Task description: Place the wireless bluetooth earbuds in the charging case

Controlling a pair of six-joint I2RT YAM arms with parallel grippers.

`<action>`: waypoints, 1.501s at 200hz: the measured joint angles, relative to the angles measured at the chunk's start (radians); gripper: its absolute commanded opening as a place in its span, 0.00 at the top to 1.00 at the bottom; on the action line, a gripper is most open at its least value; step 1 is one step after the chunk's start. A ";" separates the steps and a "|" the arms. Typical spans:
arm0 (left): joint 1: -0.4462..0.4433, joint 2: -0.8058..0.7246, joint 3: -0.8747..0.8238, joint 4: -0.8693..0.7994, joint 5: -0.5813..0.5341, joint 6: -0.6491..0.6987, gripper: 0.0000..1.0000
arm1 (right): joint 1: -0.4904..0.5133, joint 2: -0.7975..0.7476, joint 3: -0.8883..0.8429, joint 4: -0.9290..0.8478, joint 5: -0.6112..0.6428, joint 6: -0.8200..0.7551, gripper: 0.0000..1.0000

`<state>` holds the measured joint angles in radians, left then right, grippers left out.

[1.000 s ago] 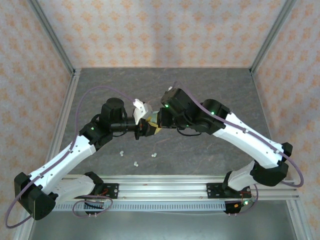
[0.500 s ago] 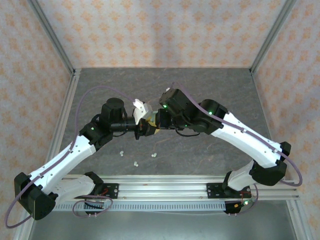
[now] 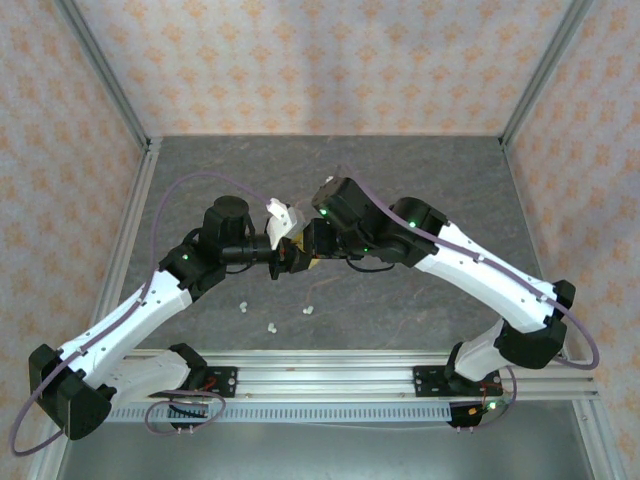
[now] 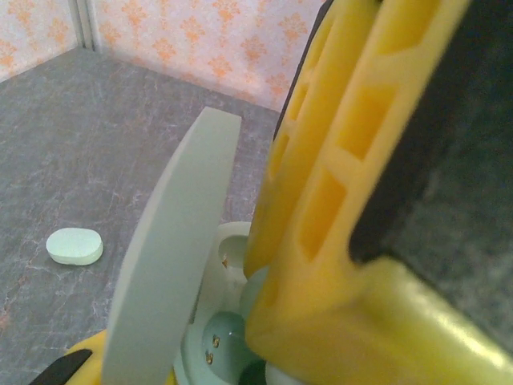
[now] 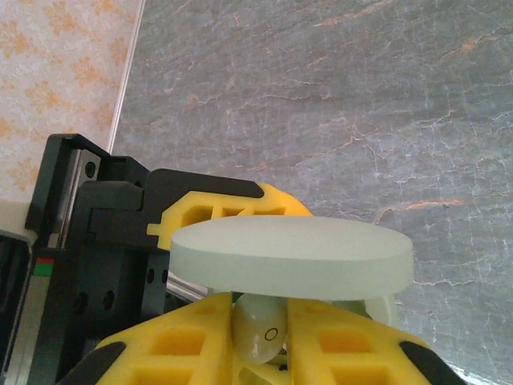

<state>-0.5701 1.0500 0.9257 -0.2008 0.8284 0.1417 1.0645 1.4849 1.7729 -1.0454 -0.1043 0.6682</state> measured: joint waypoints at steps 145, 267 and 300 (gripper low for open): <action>-0.006 0.000 0.003 0.000 -0.003 0.010 1.00 | 0.002 -0.079 -0.015 0.044 0.027 0.003 0.67; -0.006 -0.023 0.003 0.012 -0.002 0.006 1.00 | -0.001 -0.164 -0.195 0.216 -0.058 0.045 0.86; -0.006 -0.024 0.003 0.012 -0.002 0.006 1.00 | -0.002 -0.156 -0.198 0.235 -0.077 0.045 0.89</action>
<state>-0.5762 1.0260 0.9283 -0.1890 0.8261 0.1474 1.0630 1.3285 1.5753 -0.8101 -0.1810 0.7132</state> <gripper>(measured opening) 0.297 0.120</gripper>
